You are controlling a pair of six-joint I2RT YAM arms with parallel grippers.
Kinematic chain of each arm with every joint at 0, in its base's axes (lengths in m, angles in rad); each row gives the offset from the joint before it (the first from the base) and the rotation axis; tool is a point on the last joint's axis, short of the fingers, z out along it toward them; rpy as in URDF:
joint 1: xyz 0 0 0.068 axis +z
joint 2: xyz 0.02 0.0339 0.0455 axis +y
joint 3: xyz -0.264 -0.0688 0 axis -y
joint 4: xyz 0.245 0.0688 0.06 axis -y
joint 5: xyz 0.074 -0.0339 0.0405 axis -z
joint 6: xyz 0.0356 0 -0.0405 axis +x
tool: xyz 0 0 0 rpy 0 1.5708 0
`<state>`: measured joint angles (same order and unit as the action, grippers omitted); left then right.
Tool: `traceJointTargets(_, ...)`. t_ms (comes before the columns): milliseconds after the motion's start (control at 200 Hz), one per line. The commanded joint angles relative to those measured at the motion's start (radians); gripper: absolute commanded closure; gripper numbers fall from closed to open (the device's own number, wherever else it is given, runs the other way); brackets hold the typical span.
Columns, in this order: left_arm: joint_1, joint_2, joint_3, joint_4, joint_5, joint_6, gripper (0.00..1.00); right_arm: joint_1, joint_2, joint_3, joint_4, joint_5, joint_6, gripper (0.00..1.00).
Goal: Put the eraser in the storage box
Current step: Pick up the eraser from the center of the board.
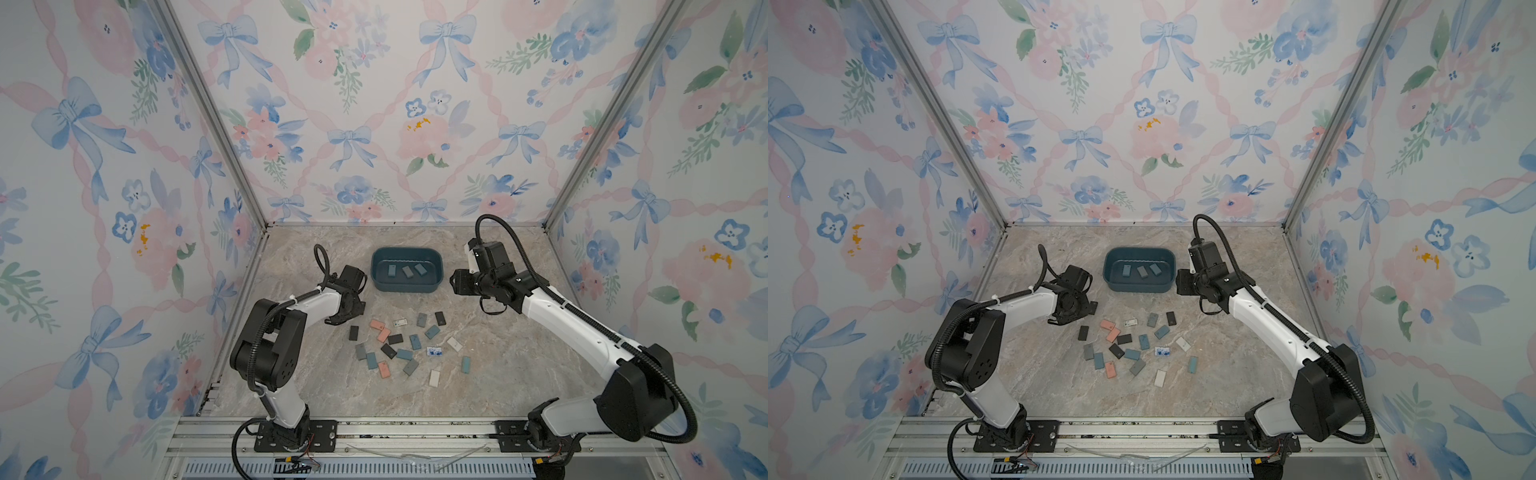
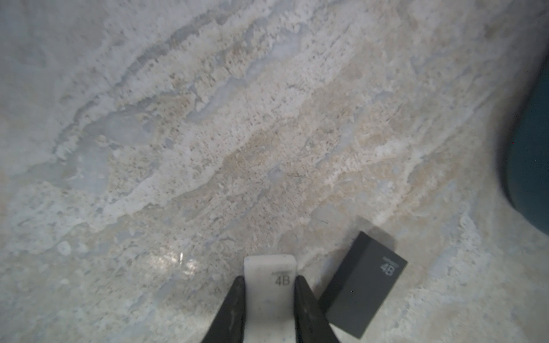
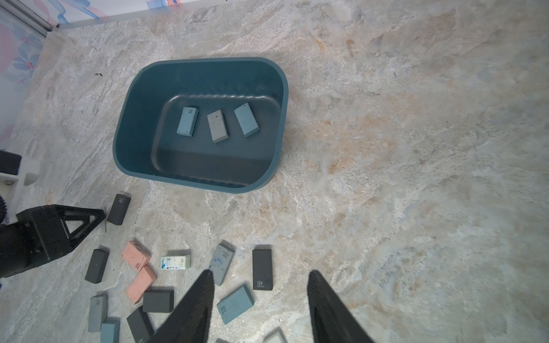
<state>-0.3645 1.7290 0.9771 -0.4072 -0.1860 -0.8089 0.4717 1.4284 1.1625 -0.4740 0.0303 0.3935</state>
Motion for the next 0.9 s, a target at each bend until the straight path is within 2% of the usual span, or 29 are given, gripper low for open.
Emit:
traceJointTargets(0, -0.007, 0.07, -0.025, -0.093, 0.027, 0.016, 0.78, -0.01, -0.025, -0.014, 0.006, -0.006, 0.012, 0.46)
traceJointTargets(190, -0.011, 0.064, -0.016, -0.093, 0.034, 0.022, 0.82, -0.009, -0.025, -0.013, 0.005, -0.007, 0.011, 0.46)
traceJointTargets(895, -0.014, -0.093, 0.055, -0.105, 0.026, 0.041, 0.8, -0.013, -0.022, 0.0, -0.002, -0.012, 0.012, 0.46)
